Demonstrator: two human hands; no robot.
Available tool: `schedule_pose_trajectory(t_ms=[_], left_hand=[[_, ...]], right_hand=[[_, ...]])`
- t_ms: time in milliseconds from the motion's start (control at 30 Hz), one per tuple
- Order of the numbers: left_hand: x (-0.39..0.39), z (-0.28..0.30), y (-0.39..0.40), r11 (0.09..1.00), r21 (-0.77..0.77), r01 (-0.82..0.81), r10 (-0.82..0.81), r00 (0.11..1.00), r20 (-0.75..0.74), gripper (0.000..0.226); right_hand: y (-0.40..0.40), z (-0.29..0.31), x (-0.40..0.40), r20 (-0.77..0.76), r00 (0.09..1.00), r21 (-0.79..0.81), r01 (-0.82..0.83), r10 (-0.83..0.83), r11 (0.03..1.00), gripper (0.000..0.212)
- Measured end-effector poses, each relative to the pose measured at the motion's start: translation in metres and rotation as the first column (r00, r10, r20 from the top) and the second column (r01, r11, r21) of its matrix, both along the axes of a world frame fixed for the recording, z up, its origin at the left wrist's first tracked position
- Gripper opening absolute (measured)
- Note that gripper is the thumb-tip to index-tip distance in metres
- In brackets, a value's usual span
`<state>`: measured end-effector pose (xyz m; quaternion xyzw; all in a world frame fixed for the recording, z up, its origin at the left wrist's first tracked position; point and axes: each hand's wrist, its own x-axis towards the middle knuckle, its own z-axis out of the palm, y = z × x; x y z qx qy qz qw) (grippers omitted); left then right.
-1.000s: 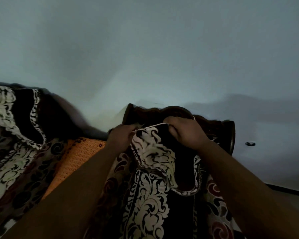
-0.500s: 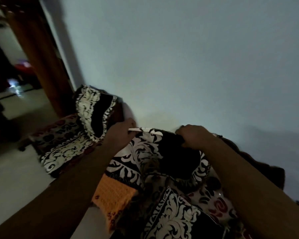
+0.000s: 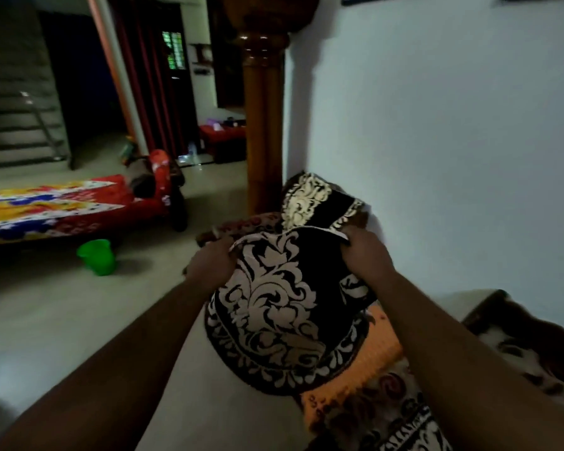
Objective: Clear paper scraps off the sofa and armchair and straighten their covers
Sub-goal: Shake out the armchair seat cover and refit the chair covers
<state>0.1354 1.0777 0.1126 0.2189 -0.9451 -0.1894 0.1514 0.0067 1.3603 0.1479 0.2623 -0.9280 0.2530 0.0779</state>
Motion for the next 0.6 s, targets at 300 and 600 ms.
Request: schedule_pose_trajectory(t_ms=[300, 600], left_hand=[[0.090, -0.021, -0.064, 0.948, 0.113, -0.299, 0.314, 0.937, -0.152, 0.024], [0.107, -0.044, -0.083, 0.953, -0.002, -0.303, 0.302, 0.951, -0.059, 0.028]], right_hand=[[-0.125, -0.062, 0.059, 0.116, 0.981, 0.070, -0.165, 0.156, 0.984, 0.042], [-0.182, -0.086, 0.093, 0.118, 0.963, 0.189, -0.262, 0.243, 0.946, 0.031]])
